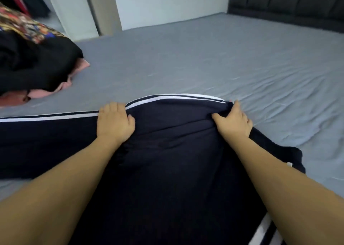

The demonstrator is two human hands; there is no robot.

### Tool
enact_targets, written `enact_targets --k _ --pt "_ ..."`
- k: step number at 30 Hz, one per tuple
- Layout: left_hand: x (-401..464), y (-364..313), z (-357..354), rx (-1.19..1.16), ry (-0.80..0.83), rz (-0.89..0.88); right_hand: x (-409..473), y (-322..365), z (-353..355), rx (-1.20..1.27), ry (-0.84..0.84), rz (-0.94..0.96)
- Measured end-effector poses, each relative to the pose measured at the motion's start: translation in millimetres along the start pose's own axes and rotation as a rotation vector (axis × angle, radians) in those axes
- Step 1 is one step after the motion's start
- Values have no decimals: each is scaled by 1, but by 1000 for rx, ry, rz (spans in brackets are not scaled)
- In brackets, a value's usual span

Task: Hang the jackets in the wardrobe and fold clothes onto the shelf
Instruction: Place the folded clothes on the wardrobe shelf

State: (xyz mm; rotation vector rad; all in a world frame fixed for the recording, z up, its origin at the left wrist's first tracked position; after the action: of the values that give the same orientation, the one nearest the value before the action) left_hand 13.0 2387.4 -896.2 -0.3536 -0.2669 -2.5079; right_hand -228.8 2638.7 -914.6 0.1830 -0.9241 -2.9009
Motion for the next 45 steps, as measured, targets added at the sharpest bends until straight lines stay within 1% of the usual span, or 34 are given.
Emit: enact_targets --k 2,3,4,6,8,9,11,12,13,15,16,17,18,19,20,22,24,26,27,28,30,31,32,33,34,35,36,37,38,39,40,42,44,45 --pt "-18 -12 29 9 -59 -76 9 5 15 152 143 -119" --pt "-27 -15 49 28 -97 -120 8 11 24 273 231 -151" --pt "-36 -17 71 51 -146 -171 6 17 33 390 315 -164" --pt "-57 -21 116 86 -223 -280 -2 24 55 549 389 -145" --pt "-87 -28 155 116 -261 -384 -15 19 81 629 361 -83" --pt "-107 -34 171 114 -258 -440 -20 10 94 633 305 -41" --pt "-152 -55 190 81 -219 -604 -31 -18 115 477 115 7" --pt "-178 -67 191 75 -154 -689 -38 -37 122 418 39 -15" --pt "-203 -80 185 70 -57 -758 -44 -55 125 409 21 -87" --pt "-256 -106 165 12 169 -811 -63 -85 126 516 97 -268" --pt "-277 -114 155 -13 252 -812 -69 -94 125 580 126 -319" --pt "-294 -121 152 -36 291 -803 -76 -99 128 623 116 -352" --pt "-306 -126 151 -53 292 -794 -84 -103 133 683 71 -382" --pt "-311 -129 154 -48 261 -764 -96 -101 140 690 6 -433" --pt "-314 -132 156 -55 224 -732 -108 -95 144 708 -37 -429" --pt "-316 -142 159 -84 168 -732 -130 -81 140 634 -10 -324" --pt "-321 -156 162 -75 90 -822 -147 -75 132 428 33 -241" --pt "-330 -163 161 -80 36 -874 -146 -82 133 375 13 -195" --pt "-333 -161 161 -104 50 -855 -142 -91 135 350 -10 -218" --pt "-334 -155 161 -131 100 -795 -137 -100 138 325 -29 -260" --pt "-328 -132 162 -117 282 -601 -140 -110 141 130 -88 -304" --pt "-322 -116 162 -45 346 -520 -148 -104 138 -23 -155 -230" --pt "-317 -99 162 60 400 -463 -160 -92 133 -142 -245 -77" --pt "-313 -82 164 178 469 -417 -179 -76 125 -188 -304 117" --pt "-310 -68 167 276 522 -373 -201 -58 112 -209 -274 304" --pt "-310 -55 170 352 544 -330 -223 -42 95 -213 -164 441" --pt "-312 -44 173 408 554 -283 -244 -31 76 -218 25 520" --pt "-316 -35 176 447 571 -232 -262 -28 56 -270 232 538" --pt "-323 -28 180 473 588 -186 -273 -34 38 -405 367 526" --pt "-333 -23 185 477 607 -149 -276 -44 28 -546 414 518" --pt "-343 -19 189 470 631 -113 -271 -54 26 -635 400 495" --pt "-370 -9 196 456 684 -43 -259 -67 35 -707 339 392" --pt "-397 9 205 464 713 44 -253 -63 47 -788 339 300" --pt "-409 23 210 475 712 115 -257 -56 51 -840 346 267"
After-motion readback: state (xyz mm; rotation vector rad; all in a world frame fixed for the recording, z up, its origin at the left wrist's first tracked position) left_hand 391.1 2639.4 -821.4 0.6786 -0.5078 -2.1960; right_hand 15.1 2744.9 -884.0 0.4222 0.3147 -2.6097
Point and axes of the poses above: each hand's wrist, its own x-axis towards the middle knuckle, its own z-axis out of the back of the hand, y = z × x, the point moved 3 cm from there along x, towards the middle knuckle, and after that the axes turned 14 degrees about -z, right-handed, at the moved point
